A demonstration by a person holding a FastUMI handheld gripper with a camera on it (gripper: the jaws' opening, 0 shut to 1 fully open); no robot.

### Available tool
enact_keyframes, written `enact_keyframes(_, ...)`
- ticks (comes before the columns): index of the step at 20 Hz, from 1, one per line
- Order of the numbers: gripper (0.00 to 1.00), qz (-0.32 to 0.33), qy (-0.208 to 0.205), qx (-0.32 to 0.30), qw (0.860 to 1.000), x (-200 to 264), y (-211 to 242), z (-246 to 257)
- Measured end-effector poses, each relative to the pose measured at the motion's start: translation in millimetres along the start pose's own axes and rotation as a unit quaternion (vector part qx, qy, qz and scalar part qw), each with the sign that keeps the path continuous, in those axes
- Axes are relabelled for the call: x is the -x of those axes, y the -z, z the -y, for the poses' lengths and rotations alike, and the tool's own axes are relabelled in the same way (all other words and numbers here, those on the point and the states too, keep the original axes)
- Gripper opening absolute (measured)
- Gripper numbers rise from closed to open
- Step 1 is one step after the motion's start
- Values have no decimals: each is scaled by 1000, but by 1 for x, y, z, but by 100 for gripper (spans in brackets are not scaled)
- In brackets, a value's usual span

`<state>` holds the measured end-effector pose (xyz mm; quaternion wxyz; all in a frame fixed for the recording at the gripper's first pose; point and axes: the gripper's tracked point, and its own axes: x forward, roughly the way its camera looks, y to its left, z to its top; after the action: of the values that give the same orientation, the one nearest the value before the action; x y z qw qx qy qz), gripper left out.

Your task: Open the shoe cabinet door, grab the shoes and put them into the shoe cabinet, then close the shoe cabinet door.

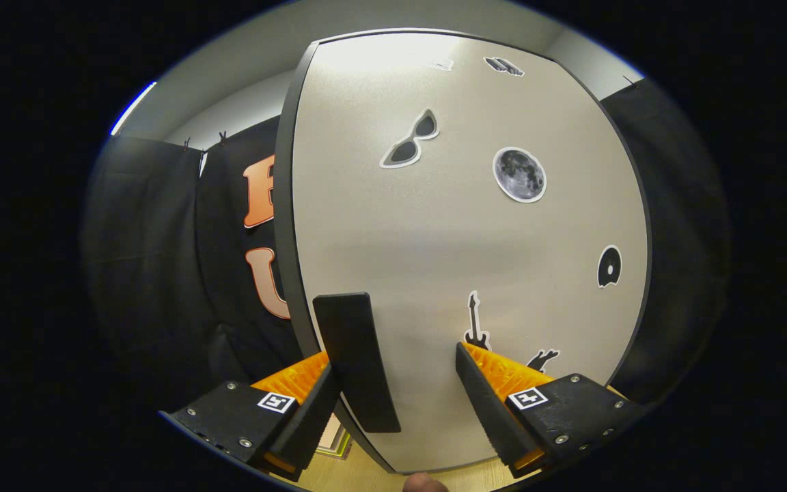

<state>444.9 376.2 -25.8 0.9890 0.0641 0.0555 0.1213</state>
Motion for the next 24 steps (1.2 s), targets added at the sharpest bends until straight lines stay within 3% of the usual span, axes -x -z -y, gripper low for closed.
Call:
enact_keyframes(10,97,3,-20,2,1000,86,-9,6)
enact_keyframes(24,97,16,11,47,999,248,-30,96)
